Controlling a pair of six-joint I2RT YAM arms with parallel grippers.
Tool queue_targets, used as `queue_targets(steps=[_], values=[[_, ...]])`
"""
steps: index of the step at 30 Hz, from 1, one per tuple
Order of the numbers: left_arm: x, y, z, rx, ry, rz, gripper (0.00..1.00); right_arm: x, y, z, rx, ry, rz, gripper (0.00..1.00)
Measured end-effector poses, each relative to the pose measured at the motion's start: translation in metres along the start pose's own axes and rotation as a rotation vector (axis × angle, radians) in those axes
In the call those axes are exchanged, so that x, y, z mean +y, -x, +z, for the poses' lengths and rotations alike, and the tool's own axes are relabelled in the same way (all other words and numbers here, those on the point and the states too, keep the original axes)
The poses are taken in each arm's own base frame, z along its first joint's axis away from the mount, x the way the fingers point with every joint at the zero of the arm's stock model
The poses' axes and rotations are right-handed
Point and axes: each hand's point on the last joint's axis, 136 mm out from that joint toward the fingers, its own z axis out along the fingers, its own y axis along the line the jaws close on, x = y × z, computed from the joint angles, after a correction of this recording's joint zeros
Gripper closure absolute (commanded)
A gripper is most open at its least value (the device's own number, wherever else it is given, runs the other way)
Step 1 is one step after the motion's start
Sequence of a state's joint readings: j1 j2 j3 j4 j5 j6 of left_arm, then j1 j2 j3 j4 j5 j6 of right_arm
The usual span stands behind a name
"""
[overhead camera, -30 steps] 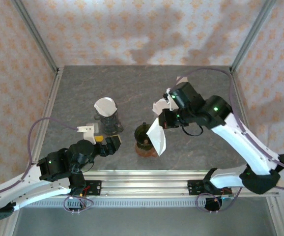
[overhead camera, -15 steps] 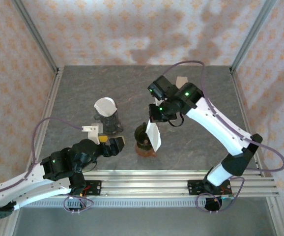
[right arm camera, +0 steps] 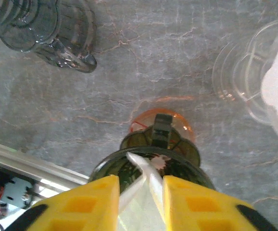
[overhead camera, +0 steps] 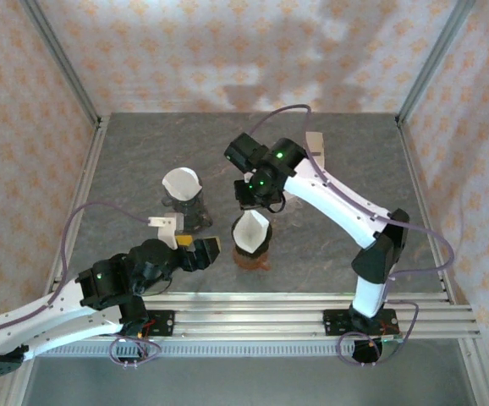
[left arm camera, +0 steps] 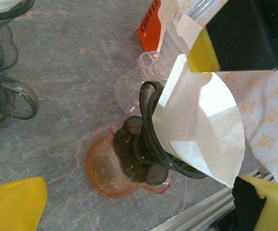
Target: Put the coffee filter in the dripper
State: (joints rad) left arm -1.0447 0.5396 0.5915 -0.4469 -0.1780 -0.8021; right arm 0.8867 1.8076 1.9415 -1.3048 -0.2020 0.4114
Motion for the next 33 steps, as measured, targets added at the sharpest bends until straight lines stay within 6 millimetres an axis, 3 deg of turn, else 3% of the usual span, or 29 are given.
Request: queue_targets(steps=[8,16,23,33], values=[[0.0,-0.007,0.007,0.025,0.003,0.007,0.01,0.005,0.01,-0.018,-0.111,0.046,-0.024,0.46],[-0.003,-0.008,0.014,0.028,0.006,0.008,0.01,-0.017,0.002,-0.053,-0.286,0.075,-0.015,0.45],[-0.003,-0.008,0.015,0.03,0.009,0.009,0.01,-0.053,-0.026,-0.048,-0.363,0.052,0.052,0.49],[-0.002,-0.008,0.015,0.027,0.011,0.009,0.0,-0.061,-0.05,-0.021,-0.36,0.134,0.196,0.54]])
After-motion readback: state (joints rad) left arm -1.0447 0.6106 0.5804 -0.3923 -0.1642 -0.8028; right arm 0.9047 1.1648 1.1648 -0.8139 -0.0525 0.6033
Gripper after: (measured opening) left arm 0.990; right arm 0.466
